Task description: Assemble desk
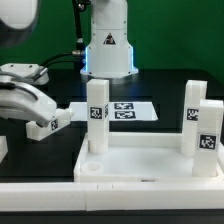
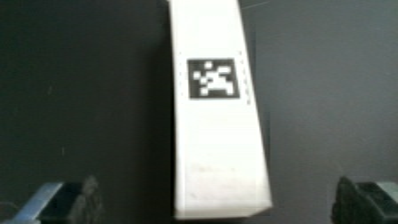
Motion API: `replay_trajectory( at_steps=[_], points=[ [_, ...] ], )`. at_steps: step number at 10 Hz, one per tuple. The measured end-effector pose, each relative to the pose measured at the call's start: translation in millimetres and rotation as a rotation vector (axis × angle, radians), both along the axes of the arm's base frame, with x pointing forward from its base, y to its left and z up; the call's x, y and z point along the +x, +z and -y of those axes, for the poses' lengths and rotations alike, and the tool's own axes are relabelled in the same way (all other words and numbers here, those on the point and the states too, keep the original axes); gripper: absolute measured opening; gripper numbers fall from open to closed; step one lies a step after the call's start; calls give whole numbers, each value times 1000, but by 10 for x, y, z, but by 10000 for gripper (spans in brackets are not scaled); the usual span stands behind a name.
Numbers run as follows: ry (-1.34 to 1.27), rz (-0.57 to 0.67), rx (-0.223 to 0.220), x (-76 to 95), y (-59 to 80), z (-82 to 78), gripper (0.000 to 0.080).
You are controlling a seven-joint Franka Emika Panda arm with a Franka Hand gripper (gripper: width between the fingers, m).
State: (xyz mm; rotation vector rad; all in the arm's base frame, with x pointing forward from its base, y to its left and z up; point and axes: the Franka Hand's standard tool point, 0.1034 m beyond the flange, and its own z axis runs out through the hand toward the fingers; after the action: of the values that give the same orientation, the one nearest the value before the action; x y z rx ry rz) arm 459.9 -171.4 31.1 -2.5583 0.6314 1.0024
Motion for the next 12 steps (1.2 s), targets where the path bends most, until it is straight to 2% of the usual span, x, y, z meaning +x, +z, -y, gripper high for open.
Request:
replay_trajectory(
  at_steps=[1, 2, 4, 5, 6, 8, 9, 11, 12],
  points=[
    [11, -61, 57, -73, 7, -67, 649],
    [4, -82, 60, -70, -40, -16, 649],
    [-2, -84, 57, -74, -45, -12, 649],
    [-71, -172, 54, -196, -71, 8, 649],
    [-97, -219, 47, -219, -137, 29, 649],
    [-111, -256, 36, -240, -230, -38, 649],
    [-111, -256, 35, -244, -234, -32, 649],
    [-112, -257, 36, -250, -237, -31, 405],
    [-112, -254, 33, -246, -241, -28, 405]
  ],
)
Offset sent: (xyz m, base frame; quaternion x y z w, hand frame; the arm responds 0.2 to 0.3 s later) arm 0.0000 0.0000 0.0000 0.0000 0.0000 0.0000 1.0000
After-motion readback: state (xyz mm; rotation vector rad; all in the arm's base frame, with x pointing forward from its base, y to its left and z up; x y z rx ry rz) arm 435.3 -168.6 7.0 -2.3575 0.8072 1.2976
